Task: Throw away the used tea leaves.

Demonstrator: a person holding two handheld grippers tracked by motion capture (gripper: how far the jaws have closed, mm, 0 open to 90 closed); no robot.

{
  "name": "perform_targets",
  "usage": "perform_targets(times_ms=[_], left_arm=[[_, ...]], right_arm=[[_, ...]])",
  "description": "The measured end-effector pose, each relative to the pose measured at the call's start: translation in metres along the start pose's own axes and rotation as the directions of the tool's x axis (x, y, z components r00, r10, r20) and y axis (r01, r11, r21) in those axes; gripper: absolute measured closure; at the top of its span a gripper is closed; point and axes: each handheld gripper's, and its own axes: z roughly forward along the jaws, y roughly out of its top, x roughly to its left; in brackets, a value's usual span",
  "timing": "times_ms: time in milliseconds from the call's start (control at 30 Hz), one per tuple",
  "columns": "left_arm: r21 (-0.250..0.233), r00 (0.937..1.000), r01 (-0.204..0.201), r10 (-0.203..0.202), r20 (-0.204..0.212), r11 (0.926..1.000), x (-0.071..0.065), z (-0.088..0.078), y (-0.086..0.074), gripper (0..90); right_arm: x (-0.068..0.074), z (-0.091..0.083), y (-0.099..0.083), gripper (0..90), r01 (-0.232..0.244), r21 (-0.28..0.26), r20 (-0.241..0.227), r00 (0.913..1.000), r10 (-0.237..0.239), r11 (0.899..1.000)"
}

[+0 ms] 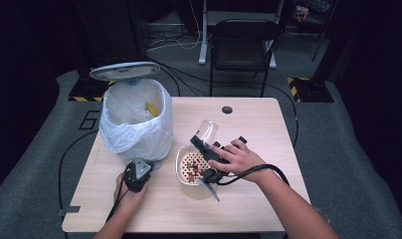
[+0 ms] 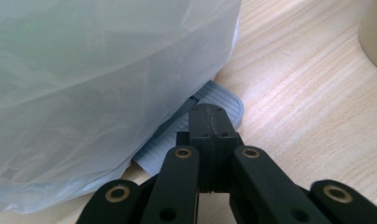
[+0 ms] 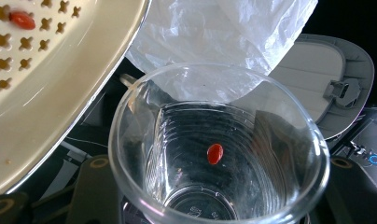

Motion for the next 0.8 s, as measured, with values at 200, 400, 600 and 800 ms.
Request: perform_targets(times_ms=[200,400,600,800], left_arm=[[-0.001,1.0,-0.001,0.001,-0.001,1.0,-0.0001,0.0,0.0,90.0],[-0.001,1.0,0.001,-0.001,-0.001,1.0,-0.0002,0.0001,-0.0001,90.0],[-0.001,1.0,0.0,0.0,-0.002,1.0,-0.0001,0.0001,-0.0001,90.0],[-0.002,1.0,0.002,-0.002,0.0,1.0,-0.0003,0.0001,-0.0001,90.0]], right_arm=[[-0.0011,-0.0003,-0.0006,41.0,-0.004,0.0,0.002,1.0,0.004,1.0],[-0.0022,-0.0007,-0.0013,41.0,-0.007,-0.003,0.003,1.0,0.007,1.0],[-0.0024,-0.0016,-0.0016,40.9,-0.02,-0.003,0.003,0.9998,0.02,1.0],[-0.0055,-0.0033,-0.0022,40.7,-0.031,-0.01,0.0,0.9995,0.031,0.999]])
